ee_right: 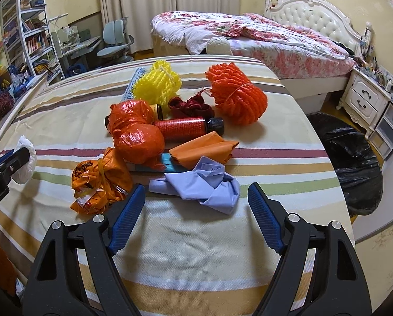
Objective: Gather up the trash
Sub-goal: 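Grasp the white ball with the left gripper while the right gripper grasps the light blue cloth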
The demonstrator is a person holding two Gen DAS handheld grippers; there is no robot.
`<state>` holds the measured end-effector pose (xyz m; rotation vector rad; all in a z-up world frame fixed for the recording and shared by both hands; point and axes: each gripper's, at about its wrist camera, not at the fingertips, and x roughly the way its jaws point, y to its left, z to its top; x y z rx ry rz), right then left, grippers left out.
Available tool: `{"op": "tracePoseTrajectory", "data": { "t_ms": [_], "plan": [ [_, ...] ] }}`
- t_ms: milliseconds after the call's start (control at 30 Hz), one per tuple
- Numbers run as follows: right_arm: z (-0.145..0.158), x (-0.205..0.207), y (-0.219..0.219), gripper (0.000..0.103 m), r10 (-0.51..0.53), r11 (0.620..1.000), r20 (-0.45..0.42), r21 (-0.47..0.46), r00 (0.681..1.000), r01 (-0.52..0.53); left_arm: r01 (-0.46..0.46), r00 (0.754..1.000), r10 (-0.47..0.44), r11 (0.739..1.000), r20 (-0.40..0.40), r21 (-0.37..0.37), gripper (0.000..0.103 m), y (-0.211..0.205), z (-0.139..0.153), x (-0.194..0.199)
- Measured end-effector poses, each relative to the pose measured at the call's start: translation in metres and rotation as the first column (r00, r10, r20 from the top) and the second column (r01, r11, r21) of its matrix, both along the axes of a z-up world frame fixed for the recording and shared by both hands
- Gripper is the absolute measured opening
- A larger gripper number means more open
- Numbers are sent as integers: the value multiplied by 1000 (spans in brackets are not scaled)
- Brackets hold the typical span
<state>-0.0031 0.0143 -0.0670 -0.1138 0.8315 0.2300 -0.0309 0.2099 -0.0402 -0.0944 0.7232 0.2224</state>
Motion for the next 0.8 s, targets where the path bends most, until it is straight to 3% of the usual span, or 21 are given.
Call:
{"op": "tracePoseTrajectory", "data": {
  "t_ms": [100,167,500,800],
  "plan": [
    [-3,2,2,78,-3,1000,-16,-18,1000,3,2,1000,-2,1000,-1,-3,38,1,-1,1],
    [-5,2,2,72,3,1000,-28,-18,1000,-3,4,1000,-4,1000,-3,-6,38,1,-2,1],
    [4,-9,-8,71,-13,1000,-1,-8,1000,13,27,1000,-27,1000,6,-10,38,-9,0,-2],
    [30,-17,-57,71,-107,994,79,4,991,107,114,992,-114,993,60,-8,38,-51,17,0]
  ]
}}
